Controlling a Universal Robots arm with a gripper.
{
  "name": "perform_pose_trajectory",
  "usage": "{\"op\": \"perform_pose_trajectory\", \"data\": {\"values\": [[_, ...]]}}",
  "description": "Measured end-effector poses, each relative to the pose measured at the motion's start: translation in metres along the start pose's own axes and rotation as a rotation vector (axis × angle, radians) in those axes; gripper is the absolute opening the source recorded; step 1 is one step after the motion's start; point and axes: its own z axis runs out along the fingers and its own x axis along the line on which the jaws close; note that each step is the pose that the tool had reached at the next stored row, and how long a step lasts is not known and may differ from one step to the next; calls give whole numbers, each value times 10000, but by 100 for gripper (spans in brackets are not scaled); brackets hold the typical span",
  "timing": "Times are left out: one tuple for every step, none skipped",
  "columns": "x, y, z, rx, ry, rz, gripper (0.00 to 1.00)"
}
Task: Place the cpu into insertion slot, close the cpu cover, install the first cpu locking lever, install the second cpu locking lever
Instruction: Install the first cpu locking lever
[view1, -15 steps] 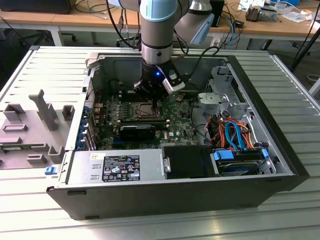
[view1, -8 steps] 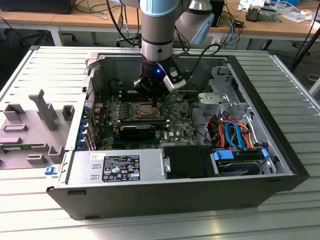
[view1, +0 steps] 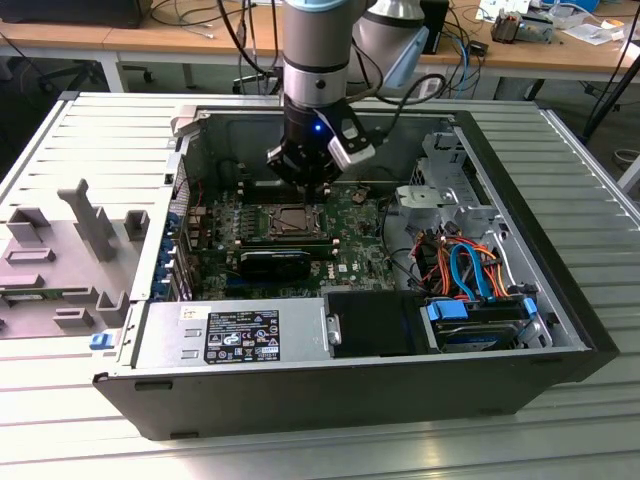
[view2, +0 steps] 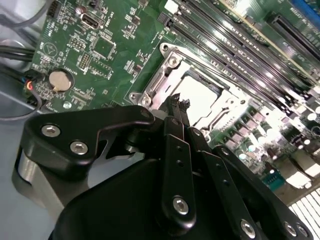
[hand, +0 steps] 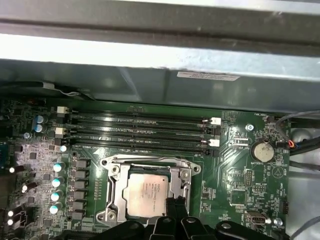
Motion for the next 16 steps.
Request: {"op": "perform_pose_trajectory", "data": {"values": [[0, 0, -26, -1, -1, 1, 11], [0, 0, -49, 0, 0, 1, 11], [-1, 0, -70, -1, -1, 0, 11], [-1, -1, -89, 0, 0, 0, 11], [-2, -2, -141, -1, 0, 0, 11], [-2, -3, -166, 0, 0, 0, 11], [-2, -3, -191, -1, -1, 0, 11], [-3, -3, -219, 0, 0, 0, 11], [-3, -3, -240, 0, 0, 0, 11], [-4, -3, -257, 0, 1, 0, 11], [-4, -3, -262, -1, 1, 0, 11], [-5, -3, -262, -3, 0, 0, 11], [-5, -3, -262, -3, -1, 0, 11], [-5, -3, -263, -1, 0, 0, 11], [-5, -3, -264, 0, 1, 0, 11], [-5, -3, -264, -1, 0, 0, 11]]}}
